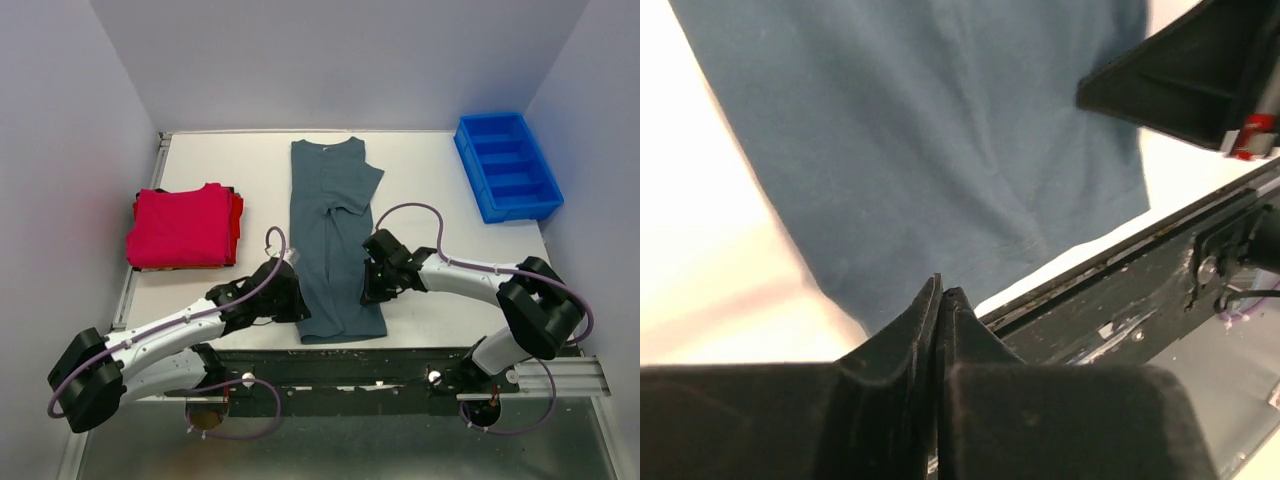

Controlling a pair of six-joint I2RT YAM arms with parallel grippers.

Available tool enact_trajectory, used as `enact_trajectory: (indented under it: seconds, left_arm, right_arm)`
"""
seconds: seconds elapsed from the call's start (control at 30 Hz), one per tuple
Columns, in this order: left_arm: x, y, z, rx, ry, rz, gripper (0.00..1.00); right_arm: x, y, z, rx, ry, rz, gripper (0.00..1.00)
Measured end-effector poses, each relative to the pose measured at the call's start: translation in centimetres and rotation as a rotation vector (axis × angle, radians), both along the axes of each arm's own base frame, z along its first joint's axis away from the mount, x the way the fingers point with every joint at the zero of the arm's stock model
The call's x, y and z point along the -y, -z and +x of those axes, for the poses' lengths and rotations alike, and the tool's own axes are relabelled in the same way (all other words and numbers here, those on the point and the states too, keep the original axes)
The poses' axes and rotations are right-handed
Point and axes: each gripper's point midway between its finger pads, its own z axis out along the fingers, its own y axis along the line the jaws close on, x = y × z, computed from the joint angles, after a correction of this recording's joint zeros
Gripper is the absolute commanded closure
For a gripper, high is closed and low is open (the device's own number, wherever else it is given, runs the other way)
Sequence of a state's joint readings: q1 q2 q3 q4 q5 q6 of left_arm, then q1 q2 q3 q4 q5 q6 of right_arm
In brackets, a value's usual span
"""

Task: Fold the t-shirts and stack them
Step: Grab the bottom of the folded rectangular tshirt with both arms

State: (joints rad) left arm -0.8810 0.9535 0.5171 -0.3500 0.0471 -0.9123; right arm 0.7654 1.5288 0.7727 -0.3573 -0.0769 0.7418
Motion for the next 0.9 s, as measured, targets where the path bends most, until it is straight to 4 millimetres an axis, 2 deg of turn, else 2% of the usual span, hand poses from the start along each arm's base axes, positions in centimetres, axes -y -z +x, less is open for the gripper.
enact_trajectory:
  seconds: [0.1, 0.2, 0.33, 0.47, 0.6, 0.67, 0.73, 0.77, 0.87, 0.9]
  left_arm:
    - [0.0, 2.4, -1.0, -0.077, 0.013, 0.029, 1.0]
    - [-0.5, 4.6, -2.3, -0.165, 0.023, 0.068, 1.0]
    - [-1.3, 6.1, -3.7, -0.246, 0.021, 0.105, 1.0]
    - [-1.8, 6.1, -4.2, -0.264, 0.016, 0.118, 1.0]
    - [-2.8, 5.9, -5.0, -0.296, 0.012, 0.155, 0.96]
    - [-3.5, 5.6, -5.5, -0.316, 0.014, 0.19, 0.86]
    - [-4.1, 5.2, -5.8, -0.329, 0.016, 0.226, 0.72]
    - [-4.5, 4.8, -5.9, -0.329, 0.022, 0.252, 0.65]
    - [-4.8, 3.1, -5.4, -0.301, 0.025, 0.276, 0.62]
    - [-4.6, 2.2, -5.1, -0.276, 0.03, 0.265, 0.62]
  right_arm:
    - [0.0, 0.0, 0.0, -0.002, 0.001, 0.0, 0.87]
    - [0.0, 0.0, 0.0, -0.002, 0.002, -0.001, 0.87]
    - [0.0, 0.0, 0.0, -0.002, 0.003, -0.001, 0.83]
    - [0.0, 0.0, 0.0, -0.003, 0.004, -0.001, 0.8]
    - [-0.1, 0.0, 0.1, -0.004, 0.009, 0.001, 0.72]
    - [-0.1, -0.1, 0.1, -0.003, 0.009, 0.002, 0.69]
    - [-0.1, -0.2, 0.1, -0.002, 0.01, 0.002, 0.66]
    - [0.0, -0.3, 0.1, -0.002, 0.01, 0.0, 0.61]
    - [0.3, -0.7, -0.2, -0.005, 0.008, -0.007, 0.45]
    - [0.4, -1.0, -0.3, -0.003, 0.01, -0.006, 0.45]
